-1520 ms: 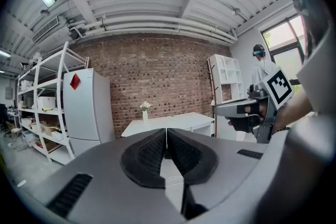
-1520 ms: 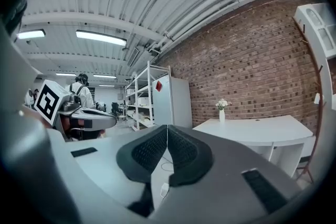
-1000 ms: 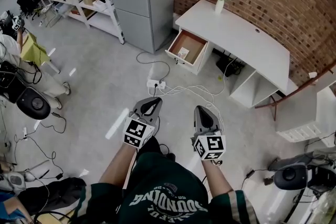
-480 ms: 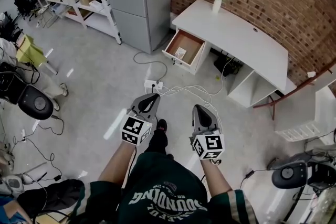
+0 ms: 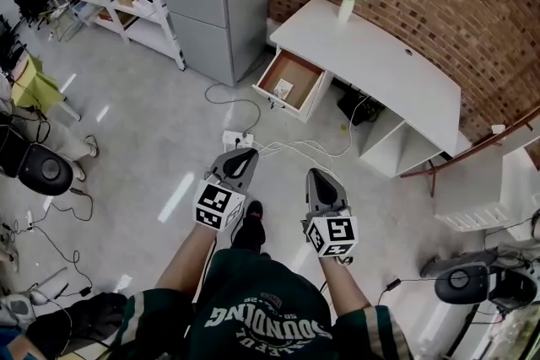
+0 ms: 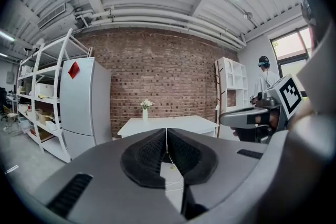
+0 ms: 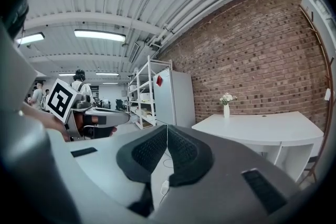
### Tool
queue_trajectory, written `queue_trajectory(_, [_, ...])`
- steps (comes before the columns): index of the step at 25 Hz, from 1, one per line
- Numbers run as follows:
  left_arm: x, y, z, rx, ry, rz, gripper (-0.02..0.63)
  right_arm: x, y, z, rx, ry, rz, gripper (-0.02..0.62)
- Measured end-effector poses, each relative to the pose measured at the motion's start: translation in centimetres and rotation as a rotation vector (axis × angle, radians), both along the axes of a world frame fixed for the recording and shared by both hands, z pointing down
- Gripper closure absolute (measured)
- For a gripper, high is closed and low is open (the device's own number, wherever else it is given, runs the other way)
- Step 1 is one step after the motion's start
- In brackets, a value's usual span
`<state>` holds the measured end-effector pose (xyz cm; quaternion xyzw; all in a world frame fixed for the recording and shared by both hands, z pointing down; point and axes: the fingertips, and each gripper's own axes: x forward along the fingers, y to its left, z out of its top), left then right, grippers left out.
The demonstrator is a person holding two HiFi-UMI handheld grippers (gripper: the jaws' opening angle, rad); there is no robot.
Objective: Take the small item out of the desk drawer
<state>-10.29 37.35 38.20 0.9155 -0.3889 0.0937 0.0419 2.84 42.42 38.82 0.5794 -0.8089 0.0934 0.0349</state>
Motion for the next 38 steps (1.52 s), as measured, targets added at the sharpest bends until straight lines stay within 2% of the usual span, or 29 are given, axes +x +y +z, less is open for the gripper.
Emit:
queue_trajectory(20, [1.4, -15.9, 0.7, -0.046, 0.000, 0.037, 0.588, 0.8, -15.7, -0.2, -0.030, 0.008, 0.038, 0.571])
queue_trajectory(26, [1.5, -20.3, 0.6, -0.037, 0.004, 0.056, 0.588, 0.5, -20.2, 0.2, -0.032, 0.009, 0.044, 0.571])
queue_trajectory(32, [0.6, -23.6, 1.3, -0.045, -0.001, 0.070, 0.588, -0.5, -23.5, 0.2, -0.021, 0.011, 0.061, 0.571])
queue_trajectory(38, [0.6, -25.0, 1.9, -0.062, -0.003, 0.081, 0.588, -0.1, -24.5, 0.8, -0.037, 0.011, 0.086, 0.571])
